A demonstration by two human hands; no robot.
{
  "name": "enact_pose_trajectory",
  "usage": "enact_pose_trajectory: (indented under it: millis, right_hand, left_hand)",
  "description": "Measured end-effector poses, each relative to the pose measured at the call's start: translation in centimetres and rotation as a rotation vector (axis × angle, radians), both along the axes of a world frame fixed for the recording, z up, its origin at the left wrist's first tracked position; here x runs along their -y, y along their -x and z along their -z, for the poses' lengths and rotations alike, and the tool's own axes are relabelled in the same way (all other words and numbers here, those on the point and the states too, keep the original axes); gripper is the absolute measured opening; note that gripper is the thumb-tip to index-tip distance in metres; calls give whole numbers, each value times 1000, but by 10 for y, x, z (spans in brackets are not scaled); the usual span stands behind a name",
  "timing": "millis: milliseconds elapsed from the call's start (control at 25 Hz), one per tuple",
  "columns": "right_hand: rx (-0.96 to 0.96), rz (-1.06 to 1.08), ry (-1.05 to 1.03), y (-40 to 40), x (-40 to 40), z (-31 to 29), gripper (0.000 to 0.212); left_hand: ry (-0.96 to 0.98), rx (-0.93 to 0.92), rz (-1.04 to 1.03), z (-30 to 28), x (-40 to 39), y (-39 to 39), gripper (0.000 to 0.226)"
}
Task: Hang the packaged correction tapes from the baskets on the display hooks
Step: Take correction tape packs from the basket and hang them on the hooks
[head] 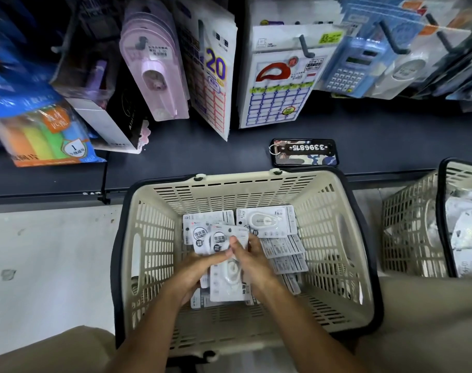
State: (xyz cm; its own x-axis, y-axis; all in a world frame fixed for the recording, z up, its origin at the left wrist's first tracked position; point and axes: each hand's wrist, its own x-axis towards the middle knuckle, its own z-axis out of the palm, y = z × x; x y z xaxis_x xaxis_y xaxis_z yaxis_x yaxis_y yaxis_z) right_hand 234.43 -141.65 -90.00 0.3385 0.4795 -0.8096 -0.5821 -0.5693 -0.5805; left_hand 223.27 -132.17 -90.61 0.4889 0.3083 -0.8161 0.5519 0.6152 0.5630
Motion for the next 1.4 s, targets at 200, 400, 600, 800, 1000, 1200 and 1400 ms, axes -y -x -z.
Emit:
enact_pose_trajectory:
  millis: [200, 400, 600, 800, 1000, 1200, 1400]
  right_hand:
    - [-90, -45, -3, 3, -5, 6, 48]
    - [-7, 456, 301, -40, 1, 35, 10]
    - [-196, 795, 377, -76, -15, 55, 18]
    - [-196, 952, 280, -73, -24, 59, 8]
    - [-179, 787, 208, -70, -9, 47, 15]
    - [231, 503, 348, -60, 45, 19, 21]
    - [852, 17, 633, -55, 63, -34, 16]
  left_hand:
    - [-15, -72, -20, 1, -6, 3, 129]
    - [-76, -145, -51, 0, -6, -1, 163]
    - [-71, -127, -116, 6, -1, -1, 159]
    - [-54, -107, -149, 5, -3, -5, 171]
    - [-67, -119, -163, -5, -1, -5, 162]
    - [-134, -66, -143, -32, 10, 3, 155]
    - [-268, 27, -81, -68, 29, 2, 149]
